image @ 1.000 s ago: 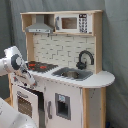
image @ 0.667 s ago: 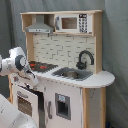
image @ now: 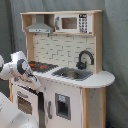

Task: Play with the kitchen

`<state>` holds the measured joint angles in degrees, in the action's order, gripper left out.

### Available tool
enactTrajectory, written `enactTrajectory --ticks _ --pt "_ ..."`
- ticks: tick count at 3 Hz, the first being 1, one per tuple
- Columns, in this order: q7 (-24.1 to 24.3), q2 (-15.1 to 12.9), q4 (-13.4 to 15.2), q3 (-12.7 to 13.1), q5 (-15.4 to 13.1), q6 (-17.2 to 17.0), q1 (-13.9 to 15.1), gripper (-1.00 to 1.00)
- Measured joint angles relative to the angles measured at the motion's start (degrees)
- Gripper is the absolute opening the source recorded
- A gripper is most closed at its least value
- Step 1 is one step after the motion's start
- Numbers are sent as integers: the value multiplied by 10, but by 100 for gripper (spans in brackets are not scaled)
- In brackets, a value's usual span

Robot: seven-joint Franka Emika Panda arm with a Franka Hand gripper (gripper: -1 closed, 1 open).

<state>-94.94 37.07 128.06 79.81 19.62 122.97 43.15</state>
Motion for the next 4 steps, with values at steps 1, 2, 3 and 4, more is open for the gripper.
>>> enactTrajectory --ticks 1,2,3,4 --pt "0 0 -5 18 0 30 21 100" --pt "0 0 -5 19 0 31 22 -100" --pt "0 0 -5 27 0 42 29 -100" --pt "1 0 -5 72 0 61 60 -100"
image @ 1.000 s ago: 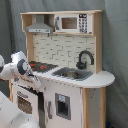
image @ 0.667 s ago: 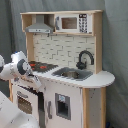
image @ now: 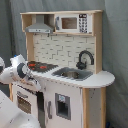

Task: Play with the kitchen

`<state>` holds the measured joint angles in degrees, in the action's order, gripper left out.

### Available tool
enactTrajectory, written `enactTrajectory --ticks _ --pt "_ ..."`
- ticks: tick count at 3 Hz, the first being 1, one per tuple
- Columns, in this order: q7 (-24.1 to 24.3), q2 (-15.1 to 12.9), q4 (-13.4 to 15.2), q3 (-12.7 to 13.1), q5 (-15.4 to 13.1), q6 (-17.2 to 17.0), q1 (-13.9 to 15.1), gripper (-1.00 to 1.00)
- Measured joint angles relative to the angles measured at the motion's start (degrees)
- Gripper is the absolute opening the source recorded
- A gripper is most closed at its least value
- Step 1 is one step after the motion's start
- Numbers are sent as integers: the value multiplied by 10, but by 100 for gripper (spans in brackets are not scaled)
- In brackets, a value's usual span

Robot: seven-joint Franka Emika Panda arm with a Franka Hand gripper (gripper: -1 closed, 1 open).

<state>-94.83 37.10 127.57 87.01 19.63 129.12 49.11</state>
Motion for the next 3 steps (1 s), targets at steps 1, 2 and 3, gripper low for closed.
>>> enactTrajectory --ticks 1,2,3 --pt "18 0 0 46 3 9 30 -100" --pt "66 0 1 51 38 11 35 -100" --pt "30 -1 -10 85 63 16 46 -100"
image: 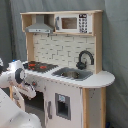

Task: Play with the kitchen

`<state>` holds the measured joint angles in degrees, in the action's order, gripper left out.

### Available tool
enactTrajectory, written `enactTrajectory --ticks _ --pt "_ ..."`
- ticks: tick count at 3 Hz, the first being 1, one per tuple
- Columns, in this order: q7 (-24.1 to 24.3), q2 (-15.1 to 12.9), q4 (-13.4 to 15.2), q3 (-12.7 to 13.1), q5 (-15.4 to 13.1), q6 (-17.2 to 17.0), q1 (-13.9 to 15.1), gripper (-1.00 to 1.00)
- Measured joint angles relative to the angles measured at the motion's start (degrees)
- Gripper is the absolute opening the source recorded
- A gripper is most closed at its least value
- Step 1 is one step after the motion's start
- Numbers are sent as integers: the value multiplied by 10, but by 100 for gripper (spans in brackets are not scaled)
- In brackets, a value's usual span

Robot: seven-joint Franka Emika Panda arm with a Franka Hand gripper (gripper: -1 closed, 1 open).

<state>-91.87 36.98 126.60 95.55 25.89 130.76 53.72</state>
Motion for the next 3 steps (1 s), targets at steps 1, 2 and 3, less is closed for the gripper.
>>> enactTrajectory --ticks 1,2,3 --pt "52 0 3 12 21 -6 0 -100" --pt "111 0 3 22 30 -6 0 -100" --pt "167 0 2 29 42 -6 -3 -100"
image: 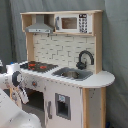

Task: Play with the kitchen

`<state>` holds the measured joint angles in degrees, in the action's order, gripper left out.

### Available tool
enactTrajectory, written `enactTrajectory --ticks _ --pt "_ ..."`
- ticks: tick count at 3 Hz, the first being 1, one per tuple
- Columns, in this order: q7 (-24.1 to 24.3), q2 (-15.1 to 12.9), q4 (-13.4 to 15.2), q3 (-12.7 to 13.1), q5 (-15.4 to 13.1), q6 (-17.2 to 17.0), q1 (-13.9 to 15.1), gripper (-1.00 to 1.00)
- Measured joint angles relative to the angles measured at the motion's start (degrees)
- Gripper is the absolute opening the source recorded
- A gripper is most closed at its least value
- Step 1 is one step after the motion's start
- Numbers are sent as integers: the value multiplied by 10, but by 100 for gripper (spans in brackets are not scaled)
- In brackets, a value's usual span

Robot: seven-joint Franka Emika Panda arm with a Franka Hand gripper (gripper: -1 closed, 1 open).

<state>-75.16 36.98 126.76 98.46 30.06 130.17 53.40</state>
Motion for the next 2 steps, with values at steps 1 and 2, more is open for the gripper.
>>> enactTrajectory --ticks 1,2 --pt "60 0 -1 2 4 0 -8 -100" --pt "118 0 -5 4 4 0 -24 -100"
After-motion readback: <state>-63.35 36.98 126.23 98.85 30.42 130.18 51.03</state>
